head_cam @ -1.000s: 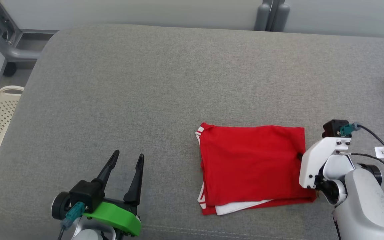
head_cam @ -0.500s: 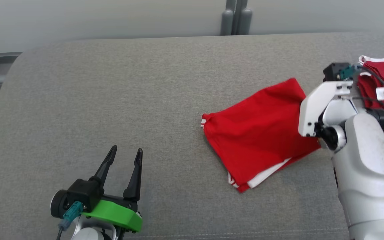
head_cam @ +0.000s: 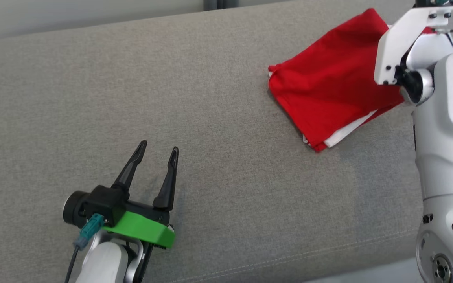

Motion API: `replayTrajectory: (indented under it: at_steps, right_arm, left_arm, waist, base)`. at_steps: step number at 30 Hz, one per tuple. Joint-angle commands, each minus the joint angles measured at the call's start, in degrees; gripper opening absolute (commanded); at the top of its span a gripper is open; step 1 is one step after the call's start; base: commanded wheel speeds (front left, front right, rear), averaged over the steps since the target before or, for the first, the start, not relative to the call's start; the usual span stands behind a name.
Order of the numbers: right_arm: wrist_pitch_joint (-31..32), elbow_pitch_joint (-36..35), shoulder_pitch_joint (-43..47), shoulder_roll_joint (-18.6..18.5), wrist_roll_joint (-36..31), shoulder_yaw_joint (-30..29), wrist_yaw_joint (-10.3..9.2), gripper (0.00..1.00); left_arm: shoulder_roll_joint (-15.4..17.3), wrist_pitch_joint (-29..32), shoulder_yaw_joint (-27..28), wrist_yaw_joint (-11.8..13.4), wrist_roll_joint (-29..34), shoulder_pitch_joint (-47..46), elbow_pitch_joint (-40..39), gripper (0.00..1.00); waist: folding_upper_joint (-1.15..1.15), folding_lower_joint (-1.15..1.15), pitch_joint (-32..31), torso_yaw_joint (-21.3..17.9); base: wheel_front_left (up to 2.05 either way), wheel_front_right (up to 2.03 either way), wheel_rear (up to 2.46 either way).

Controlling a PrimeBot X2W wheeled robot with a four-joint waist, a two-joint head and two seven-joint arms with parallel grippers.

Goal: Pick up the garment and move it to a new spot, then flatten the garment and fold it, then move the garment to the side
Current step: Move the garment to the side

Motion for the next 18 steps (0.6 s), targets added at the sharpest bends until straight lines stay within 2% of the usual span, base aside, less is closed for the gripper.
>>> replayTrajectory:
  at_steps: [1,10,18]
  right_arm:
    - [-0.1,0.5,-2.4,-0.4,-1.3,-0.8,-0.09,0.00]
    - [-1.4,1.4,-10.3,-2.1,-4.5,-7.7,-0.09,0.00]
    - [-1.9,0.5,-14.4,-5.2,-8.4,-13.4,-0.09,0.00]
  left_arm:
    - [0.9,0.0,-0.4,-0.1,0.4,-1.9,-0.6,1.00]
    - [3.5,0.0,-4.4,-0.2,-0.5,-6.3,-1.2,1.00]
    - [5.6,0.0,-7.9,-0.2,-1.1,-9.3,-0.7,1.00]
  waist:
    - [0.00,0.00,5.4,-4.4]
    - [0.00,0.00,11.6,-6.1]
    - [0.00,0.00,14.7,-3.7]
  base:
    - [0.00,0.00,0.00]
    - [0.00,0.00,0.00]
    - [0.00,0.00,0.00]
